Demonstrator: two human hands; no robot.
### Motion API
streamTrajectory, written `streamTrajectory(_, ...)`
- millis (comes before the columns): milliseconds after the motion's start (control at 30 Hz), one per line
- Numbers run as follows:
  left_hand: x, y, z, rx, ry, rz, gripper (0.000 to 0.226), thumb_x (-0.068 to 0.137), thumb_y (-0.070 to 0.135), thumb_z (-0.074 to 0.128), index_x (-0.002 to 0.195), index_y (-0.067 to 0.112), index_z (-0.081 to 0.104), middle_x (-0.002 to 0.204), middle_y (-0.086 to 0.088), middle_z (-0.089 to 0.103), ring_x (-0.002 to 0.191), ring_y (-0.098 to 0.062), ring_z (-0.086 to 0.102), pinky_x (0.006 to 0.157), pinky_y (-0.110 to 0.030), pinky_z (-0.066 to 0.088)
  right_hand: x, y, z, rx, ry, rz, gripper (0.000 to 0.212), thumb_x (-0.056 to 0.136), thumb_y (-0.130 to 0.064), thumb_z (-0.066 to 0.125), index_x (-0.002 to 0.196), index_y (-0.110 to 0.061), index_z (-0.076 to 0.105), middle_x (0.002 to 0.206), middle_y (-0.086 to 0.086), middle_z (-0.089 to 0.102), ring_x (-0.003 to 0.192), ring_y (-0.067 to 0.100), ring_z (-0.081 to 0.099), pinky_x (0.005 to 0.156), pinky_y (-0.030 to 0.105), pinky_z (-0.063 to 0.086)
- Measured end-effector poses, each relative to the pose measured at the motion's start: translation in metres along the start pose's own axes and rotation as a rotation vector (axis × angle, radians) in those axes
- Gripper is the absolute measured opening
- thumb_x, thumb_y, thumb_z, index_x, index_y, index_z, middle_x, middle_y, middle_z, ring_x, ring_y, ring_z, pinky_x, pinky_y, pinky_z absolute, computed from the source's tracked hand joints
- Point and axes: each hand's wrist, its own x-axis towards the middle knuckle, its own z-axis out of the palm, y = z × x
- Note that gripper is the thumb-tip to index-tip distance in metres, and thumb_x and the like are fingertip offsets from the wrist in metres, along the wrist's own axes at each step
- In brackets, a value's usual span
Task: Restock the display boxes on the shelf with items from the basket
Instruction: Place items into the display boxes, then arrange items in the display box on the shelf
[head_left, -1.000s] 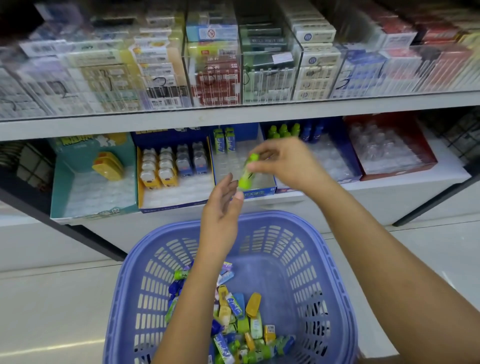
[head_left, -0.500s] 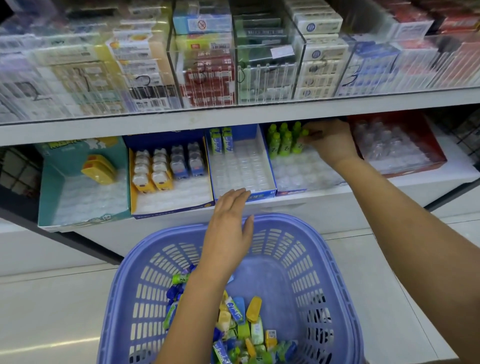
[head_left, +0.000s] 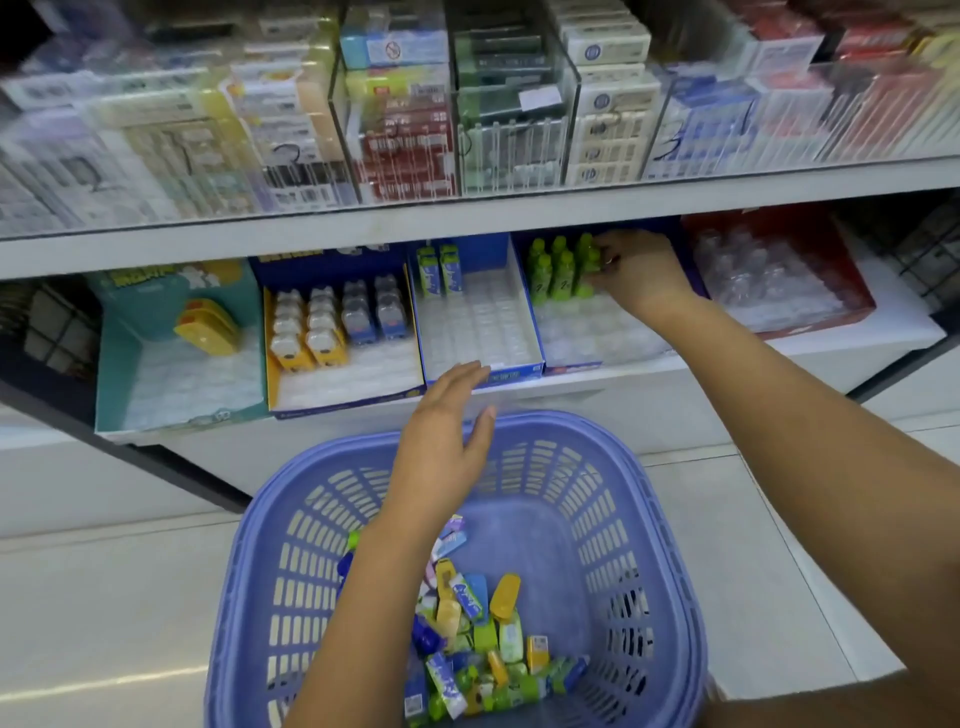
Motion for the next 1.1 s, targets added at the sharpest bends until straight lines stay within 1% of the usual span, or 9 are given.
streamTrajectory(100,-0.007,-0.002,-0.002,-0.052,0.095,-0.008,0.022,0.094,0.017,0.054,0.114,0.016,0.063,0.112,0.003,0.064,0.099,-0.009,0.059,0.086,-0.017,0.043,-0.029,-0.024,-0.011,-0.04,-0.024,0.027,0.029,0.08,-0.022,0.07,0.103,-0.005,0.066,0.105,0.015,0.068,0.1,0.031,0.062,0.087,0.033,0.049)
streamTrajectory(167,-0.011,-0.011,0.004,-0.057,-0.008,-0.097,0.017,0.093,0.016,0.055,0.107,0.014,0.066,0.097,0.004,0.067,0.087,-0.011,0.062,0.081,-0.024,0.049,-0.06,-0.05,-0.009,0.041,-0.28,0.023,0.02,0.077,-0.027,0.075,0.083,-0.009,0.069,0.086,0.012,0.072,0.08,0.026,0.069,0.076,0.032,0.052)
streamTrajectory(267,-0.022,-0.038,0.02,0.061,-0.295,-0.3,0.021,0.091,0.013,0.055,0.109,0.011,0.065,0.1,-0.004,0.069,0.096,-0.021,0.064,0.083,-0.029,0.048,-0.11,-0.081,0.027,0.006,-0.7,-0.123,0.022,0.077,-0.032,0.075,0.082,-0.011,0.071,0.076,0.01,0.072,0.061,0.016,0.066,0.063,0.024,0.049)
streamTrajectory(433,-0.074,-0.099,0.045,0.359,-0.804,-0.504,0.037,0.09,0.015,0.058,0.126,0.011,0.057,0.128,-0.01,0.058,0.114,-0.026,0.057,0.091,-0.032,0.045,-0.179,-0.06,0.126,-0.218,-1.092,-0.106,0.05,0.083,-0.031,0.07,0.123,-0.005,0.058,0.121,0.016,0.062,0.108,0.031,0.06,0.078,0.031,0.046)
streamTrajectory(600,-0.112,-0.136,0.052,0.427,-0.95,-0.523,0.037,0.092,0.016,0.058,0.129,0.012,0.057,0.136,-0.011,0.053,0.123,-0.027,0.05,0.097,-0.034,0.044,-0.225,-0.021,0.19,-0.298,-1.185,-0.101,0.068,0.082,-0.023,0.071,0.14,-0.014,0.037,0.138,0.014,0.041,0.12,0.032,0.049,0.086,0.032,0.042)
streamTrajectory(700,-0.116,-0.147,0.053,0.379,-0.931,-0.532,0.038,0.092,0.012,0.056,0.13,0.012,0.056,0.137,-0.01,0.052,0.123,-0.026,0.05,0.097,-0.034,0.044,-0.24,-0.012,0.215,-0.293,-1.199,-0.155,0.063,0.08,-0.016,0.069,0.136,-0.016,0.042,0.135,0.017,0.043,0.121,0.033,0.047,0.099,0.033,0.041)
streamTrajectory(867,-0.116,-0.148,0.065,0.404,-0.946,-0.538,0.036,0.092,0.01,0.055,0.128,0.002,0.054,0.129,-0.017,0.055,0.118,-0.031,0.053,0.092,-0.037,0.046,-0.249,0.0,0.238,-0.279,-1.1,-0.164,0.041,0.094,-0.025,0.047,0.135,-0.025,0.044,0.132,0.017,0.042,0.116,0.037,0.052,0.1,0.039,0.042)
streamTrajectory(967,-0.118,-0.145,0.076,0.434,-0.951,-0.516,0.023,0.091,0.005,0.053,0.113,0.003,0.057,0.106,-0.016,0.059,0.113,-0.034,0.055,0.083,-0.04,0.047,-0.247,0.006,0.242,-0.341,-1.107,-0.16,0.031,0.096,-0.025,0.043,0.123,-0.013,0.051,0.131,0.019,0.046,0.116,0.035,0.051,0.099,0.036,0.041)
streamTrajectory(1100,-0.114,-0.14,0.095,0.356,-0.82,-0.465,0.034,0.09,0.006,0.052,0.123,0.008,0.057,0.127,-0.011,0.057,0.121,-0.028,0.051,0.095,-0.034,0.041,-0.237,0.01,0.234,-0.421,-1.221,-0.063,0.017,0.089,-0.023,0.059,0.096,-0.008,0.064,0.11,0.016,0.063,0.102,0.03,0.059,0.088,0.031,0.044)
